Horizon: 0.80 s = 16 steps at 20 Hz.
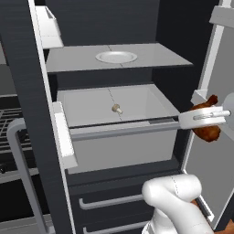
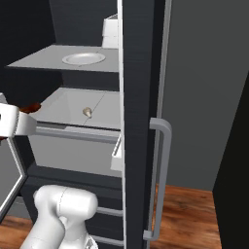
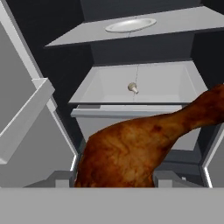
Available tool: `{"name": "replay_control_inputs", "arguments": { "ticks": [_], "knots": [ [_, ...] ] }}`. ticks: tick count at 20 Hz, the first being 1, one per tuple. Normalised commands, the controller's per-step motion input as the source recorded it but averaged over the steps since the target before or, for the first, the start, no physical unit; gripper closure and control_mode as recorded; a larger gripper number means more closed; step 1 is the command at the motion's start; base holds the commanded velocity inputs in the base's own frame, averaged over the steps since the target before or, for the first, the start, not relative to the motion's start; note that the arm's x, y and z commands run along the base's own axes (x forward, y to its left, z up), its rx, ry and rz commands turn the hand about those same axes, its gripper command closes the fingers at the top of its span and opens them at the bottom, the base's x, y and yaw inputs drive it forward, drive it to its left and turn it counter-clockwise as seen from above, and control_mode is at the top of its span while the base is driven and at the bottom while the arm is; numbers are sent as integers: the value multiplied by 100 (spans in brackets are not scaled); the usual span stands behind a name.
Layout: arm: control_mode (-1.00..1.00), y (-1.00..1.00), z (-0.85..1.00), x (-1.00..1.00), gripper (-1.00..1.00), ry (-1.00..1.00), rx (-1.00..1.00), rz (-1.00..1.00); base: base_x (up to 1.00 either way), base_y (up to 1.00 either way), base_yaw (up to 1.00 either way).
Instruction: Transport the chicken drumstick from the fridge to the microwave and turn on the microwave.
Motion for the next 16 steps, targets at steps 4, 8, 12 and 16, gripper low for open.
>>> {"name": "replay_control_inputs", "arguments": {
  "ticks": [4, 8, 12, 16],
  "knots": [
    [-100, 0, 0, 0, 100, 0, 0, 0, 0, 0, 0],
    [-100, 0, 0, 0, 100, 0, 0, 0, 0, 0, 0],
    [-100, 0, 0, 0, 100, 0, 0, 0, 0, 0, 0],
    [-100, 0, 0, 0, 100, 0, 0, 0, 0, 0, 0]
  ]
}}
